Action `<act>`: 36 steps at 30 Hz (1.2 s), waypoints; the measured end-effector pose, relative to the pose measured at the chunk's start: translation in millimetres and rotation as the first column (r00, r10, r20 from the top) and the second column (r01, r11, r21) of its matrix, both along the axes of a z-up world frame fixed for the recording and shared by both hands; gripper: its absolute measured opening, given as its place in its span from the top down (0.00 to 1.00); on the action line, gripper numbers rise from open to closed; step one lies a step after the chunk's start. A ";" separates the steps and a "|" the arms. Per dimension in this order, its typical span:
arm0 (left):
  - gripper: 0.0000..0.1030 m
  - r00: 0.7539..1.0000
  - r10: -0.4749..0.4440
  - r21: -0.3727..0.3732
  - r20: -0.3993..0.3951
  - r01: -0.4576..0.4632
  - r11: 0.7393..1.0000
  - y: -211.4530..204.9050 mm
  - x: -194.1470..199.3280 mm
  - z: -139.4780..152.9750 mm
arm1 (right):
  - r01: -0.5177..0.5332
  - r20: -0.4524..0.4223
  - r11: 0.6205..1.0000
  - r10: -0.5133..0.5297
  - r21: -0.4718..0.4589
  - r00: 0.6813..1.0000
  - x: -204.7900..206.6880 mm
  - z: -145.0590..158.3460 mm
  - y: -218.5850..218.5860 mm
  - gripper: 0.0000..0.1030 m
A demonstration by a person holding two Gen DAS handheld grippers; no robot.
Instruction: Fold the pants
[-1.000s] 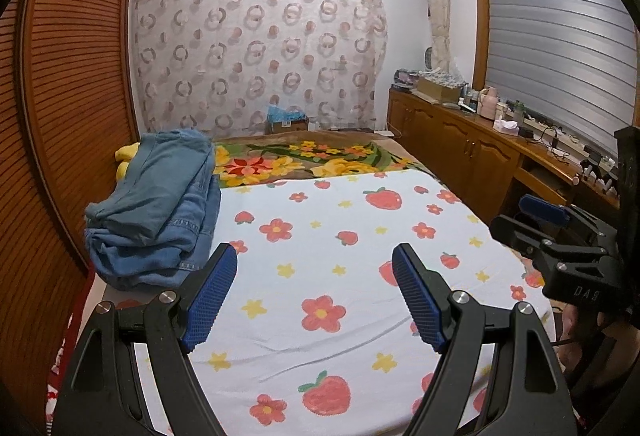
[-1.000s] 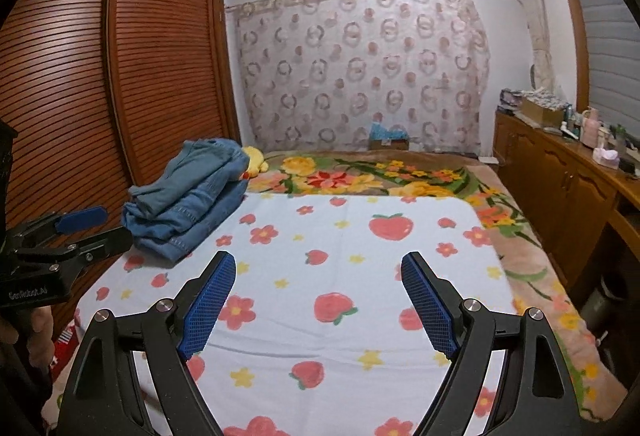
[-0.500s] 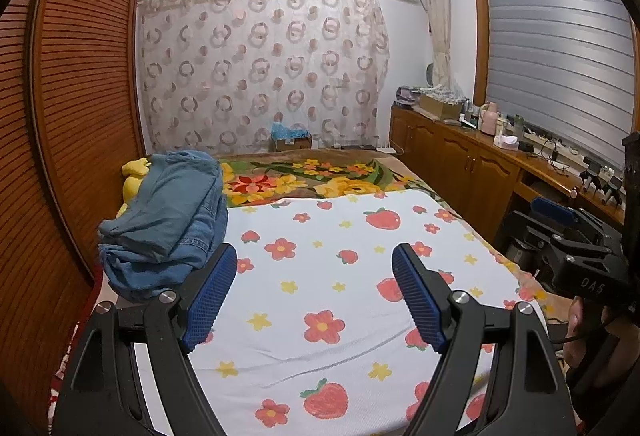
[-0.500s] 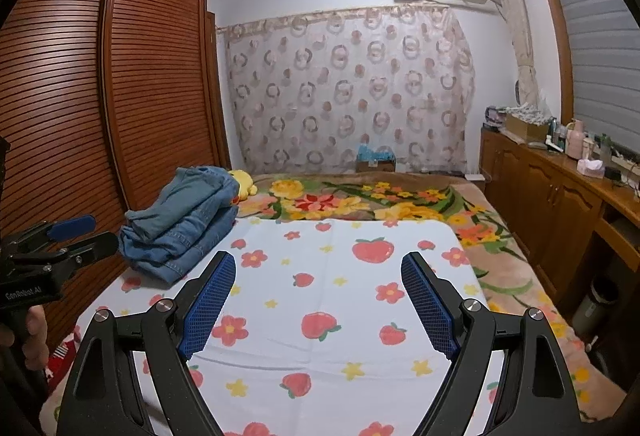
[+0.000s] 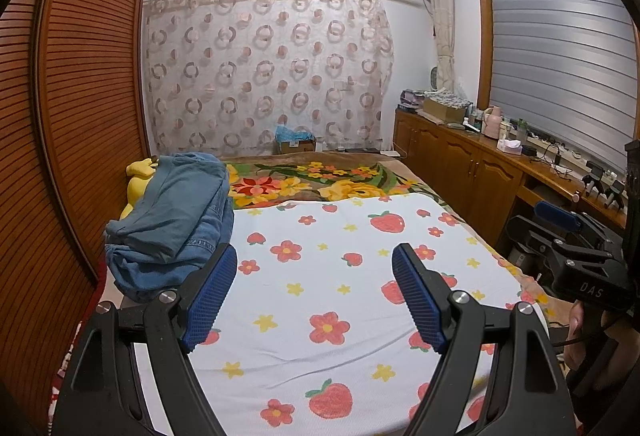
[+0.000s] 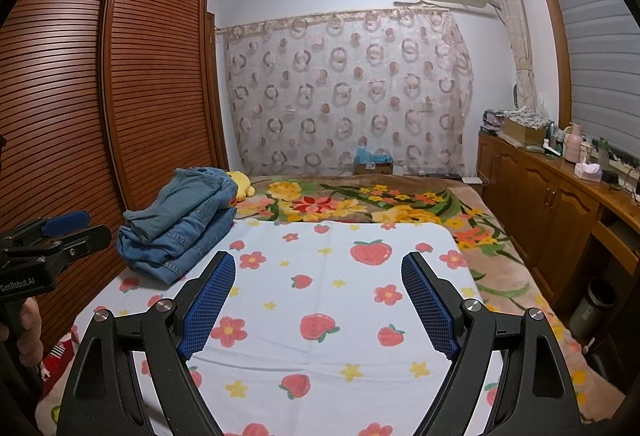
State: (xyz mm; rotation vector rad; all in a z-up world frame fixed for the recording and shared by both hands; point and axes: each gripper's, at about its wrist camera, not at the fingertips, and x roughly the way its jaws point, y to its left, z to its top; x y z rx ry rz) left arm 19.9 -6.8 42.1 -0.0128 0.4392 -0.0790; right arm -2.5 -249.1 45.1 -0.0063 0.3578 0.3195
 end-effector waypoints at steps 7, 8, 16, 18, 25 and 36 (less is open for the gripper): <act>0.22 1.000 0.000 0.000 -0.001 0.000 1.000 0.7 -0.1 0.2 | 0.000 0.000 1.000 0.000 -0.001 1.000 0.2 0.2 -0.6 0.16; 0.22 1.000 0.000 0.000 -0.001 0.000 1.000 0.2 0.0 0.1 | 0.001 0.001 1.000 -0.001 -0.002 1.000 -0.2 -0.1 -0.2 0.16; 0.22 1.000 0.000 0.000 -0.002 0.000 1.000 1.0 0.1 -0.4 | -0.001 0.000 1.000 0.001 -0.001 1.000 0.4 0.4 -1.3 0.16; 0.22 1.000 0.000 0.000 -0.001 0.000 1.000 1.1 0.0 -0.2 | 0.000 0.001 1.000 0.000 -0.001 1.000 -0.1 -0.1 -0.5 0.16; 0.22 1.000 0.000 0.000 -0.002 0.000 1.000 1.0 0.1 0.2 | 0.000 0.003 1.000 0.000 -0.002 1.000 1.3 0.7 -1.2 0.16; 0.22 1.000 -0.001 -0.001 -0.002 0.001 1.000 1.2 0.0 0.7 | 0.002 0.004 1.000 -0.002 -0.001 1.000 0.8 0.3 -2.7 0.16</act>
